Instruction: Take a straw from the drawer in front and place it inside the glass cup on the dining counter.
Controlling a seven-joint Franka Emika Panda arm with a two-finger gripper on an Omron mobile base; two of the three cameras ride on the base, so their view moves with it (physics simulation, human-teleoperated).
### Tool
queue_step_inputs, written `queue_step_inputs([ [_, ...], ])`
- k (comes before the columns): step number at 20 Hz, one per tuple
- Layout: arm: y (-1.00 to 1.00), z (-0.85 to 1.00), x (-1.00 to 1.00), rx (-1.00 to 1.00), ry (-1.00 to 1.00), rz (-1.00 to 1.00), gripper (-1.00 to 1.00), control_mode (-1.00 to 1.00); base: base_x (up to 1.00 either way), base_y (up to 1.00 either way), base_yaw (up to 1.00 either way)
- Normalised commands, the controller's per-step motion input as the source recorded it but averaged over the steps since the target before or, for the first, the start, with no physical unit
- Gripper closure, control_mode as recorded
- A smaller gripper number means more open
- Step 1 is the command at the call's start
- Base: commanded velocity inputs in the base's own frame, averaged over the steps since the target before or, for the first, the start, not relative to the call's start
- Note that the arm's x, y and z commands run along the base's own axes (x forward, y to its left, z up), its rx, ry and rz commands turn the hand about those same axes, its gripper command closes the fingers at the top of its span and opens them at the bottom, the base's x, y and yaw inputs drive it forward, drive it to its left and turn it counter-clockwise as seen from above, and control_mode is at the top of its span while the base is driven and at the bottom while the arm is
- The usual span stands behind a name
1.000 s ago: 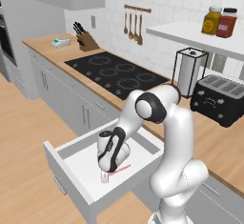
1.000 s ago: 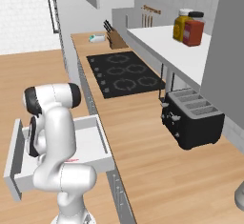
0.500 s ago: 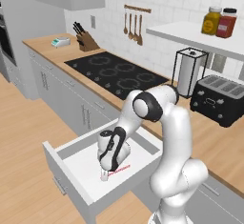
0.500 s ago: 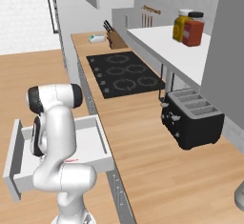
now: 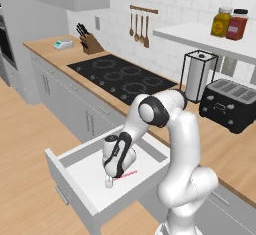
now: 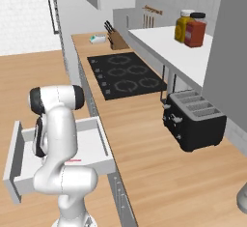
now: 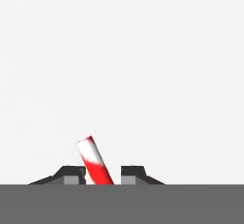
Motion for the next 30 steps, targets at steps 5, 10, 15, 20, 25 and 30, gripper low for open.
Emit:
queue_step_inputs([
  [5,0.00,-0.18,0.00,0.00,-0.02,0.00,1.00,-1.00,0.00,0.00,0.00],
  [10,0.00,0.13,-0.04,0.01,-0.02,0.00,1.00,-1.00,0.00,0.00,0.00],
  [15,0.00,0.87,-0.28,0.13,-0.05,0.01,1.00,-1.00,0.00,0.00,0.00],
  [20,0.00,1.00,-0.19,0.21,-0.01,0.00,1.00,-1.00,0.00,0.00,0.00],
  [25,0.00,1.00,0.13,0.18,0.00,0.00,1.00,-1.00,0.00,0.00,0.00],
  [30,-0.08,1.00,0.51,0.13,0.00,0.00,1.00,-1.00,0.00,0.00,0.00],
])
